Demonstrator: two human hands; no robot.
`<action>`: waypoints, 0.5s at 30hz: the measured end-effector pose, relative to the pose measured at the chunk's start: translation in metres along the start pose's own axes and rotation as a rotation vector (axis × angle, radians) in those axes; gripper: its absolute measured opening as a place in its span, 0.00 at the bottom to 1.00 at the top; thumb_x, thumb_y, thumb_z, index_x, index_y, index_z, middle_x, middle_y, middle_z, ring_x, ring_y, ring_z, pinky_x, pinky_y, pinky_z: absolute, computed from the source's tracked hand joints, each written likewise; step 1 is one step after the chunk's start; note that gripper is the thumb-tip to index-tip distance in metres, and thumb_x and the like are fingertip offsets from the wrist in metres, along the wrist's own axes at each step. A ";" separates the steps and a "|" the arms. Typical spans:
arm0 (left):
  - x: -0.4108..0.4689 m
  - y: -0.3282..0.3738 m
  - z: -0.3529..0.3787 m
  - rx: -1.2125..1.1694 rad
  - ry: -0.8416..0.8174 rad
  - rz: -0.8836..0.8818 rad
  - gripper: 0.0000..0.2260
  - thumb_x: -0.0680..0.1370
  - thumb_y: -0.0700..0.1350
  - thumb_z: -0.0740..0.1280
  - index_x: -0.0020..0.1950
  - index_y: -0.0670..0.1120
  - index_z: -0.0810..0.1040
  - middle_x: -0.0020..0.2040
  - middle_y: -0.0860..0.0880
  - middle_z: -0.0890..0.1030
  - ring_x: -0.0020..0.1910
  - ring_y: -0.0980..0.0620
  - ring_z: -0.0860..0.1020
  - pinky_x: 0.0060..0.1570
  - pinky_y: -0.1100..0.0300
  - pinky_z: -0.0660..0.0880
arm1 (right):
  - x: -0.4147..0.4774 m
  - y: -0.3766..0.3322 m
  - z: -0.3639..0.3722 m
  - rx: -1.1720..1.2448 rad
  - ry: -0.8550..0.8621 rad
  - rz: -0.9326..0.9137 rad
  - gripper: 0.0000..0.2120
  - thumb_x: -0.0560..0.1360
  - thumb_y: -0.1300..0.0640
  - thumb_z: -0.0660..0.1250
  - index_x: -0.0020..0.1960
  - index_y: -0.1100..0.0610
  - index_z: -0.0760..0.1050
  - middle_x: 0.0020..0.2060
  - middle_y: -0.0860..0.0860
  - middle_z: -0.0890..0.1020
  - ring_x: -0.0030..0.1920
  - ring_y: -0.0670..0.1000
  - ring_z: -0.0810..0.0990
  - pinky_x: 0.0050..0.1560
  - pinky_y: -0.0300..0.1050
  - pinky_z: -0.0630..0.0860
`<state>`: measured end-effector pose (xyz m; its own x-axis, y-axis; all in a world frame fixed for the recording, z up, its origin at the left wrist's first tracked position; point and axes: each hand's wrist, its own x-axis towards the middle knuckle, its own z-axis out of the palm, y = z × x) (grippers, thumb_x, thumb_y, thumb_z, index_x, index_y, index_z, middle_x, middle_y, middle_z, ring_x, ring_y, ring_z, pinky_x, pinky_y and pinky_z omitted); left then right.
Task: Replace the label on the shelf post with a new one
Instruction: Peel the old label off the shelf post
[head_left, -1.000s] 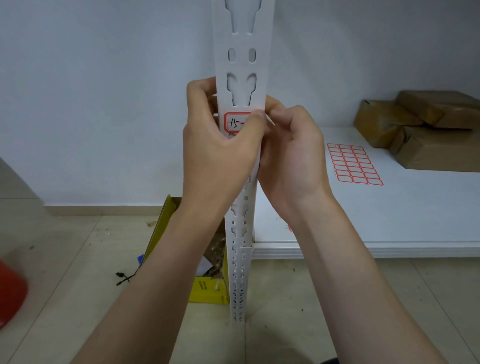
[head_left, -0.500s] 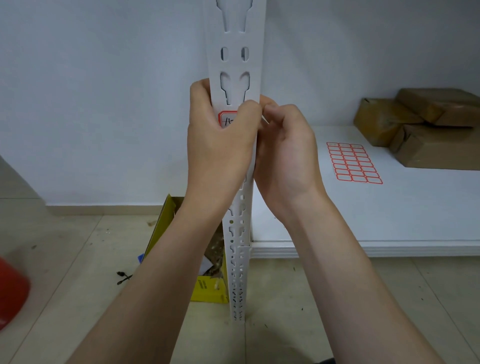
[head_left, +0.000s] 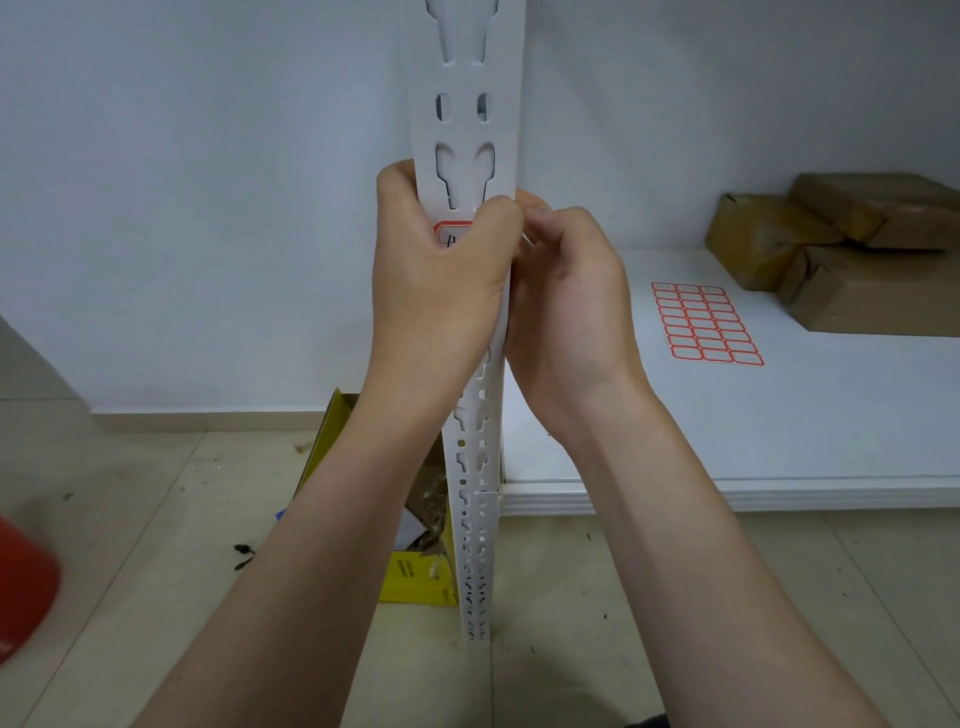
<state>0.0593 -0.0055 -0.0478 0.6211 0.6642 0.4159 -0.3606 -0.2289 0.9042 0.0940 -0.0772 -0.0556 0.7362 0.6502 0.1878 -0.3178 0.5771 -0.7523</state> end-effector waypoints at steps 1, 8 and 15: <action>0.000 0.000 0.000 -0.002 0.001 0.001 0.07 0.76 0.37 0.66 0.51 0.47 0.72 0.33 0.58 0.77 0.33 0.57 0.78 0.39 0.60 0.76 | 0.000 0.000 0.000 -0.002 0.009 -0.001 0.20 0.86 0.59 0.51 0.50 0.60 0.80 0.41 0.54 0.86 0.41 0.49 0.86 0.44 0.38 0.83; -0.002 -0.002 -0.002 0.006 -0.028 0.011 0.08 0.79 0.36 0.64 0.57 0.45 0.72 0.35 0.61 0.77 0.34 0.64 0.77 0.37 0.69 0.75 | -0.004 -0.004 0.001 -0.040 0.006 0.033 0.27 0.85 0.56 0.53 0.37 0.56 0.86 0.36 0.53 0.87 0.36 0.47 0.86 0.39 0.38 0.82; -0.001 -0.002 -0.002 0.026 -0.014 0.015 0.09 0.78 0.38 0.65 0.58 0.45 0.73 0.40 0.56 0.79 0.38 0.60 0.79 0.43 0.61 0.79 | -0.003 -0.003 0.002 -0.029 0.005 0.019 0.27 0.86 0.56 0.53 0.37 0.56 0.86 0.37 0.53 0.87 0.37 0.47 0.87 0.39 0.38 0.83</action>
<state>0.0581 -0.0044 -0.0499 0.6253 0.6506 0.4309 -0.3523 -0.2574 0.8998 0.0912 -0.0801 -0.0524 0.7332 0.6585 0.1698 -0.3149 0.5501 -0.7735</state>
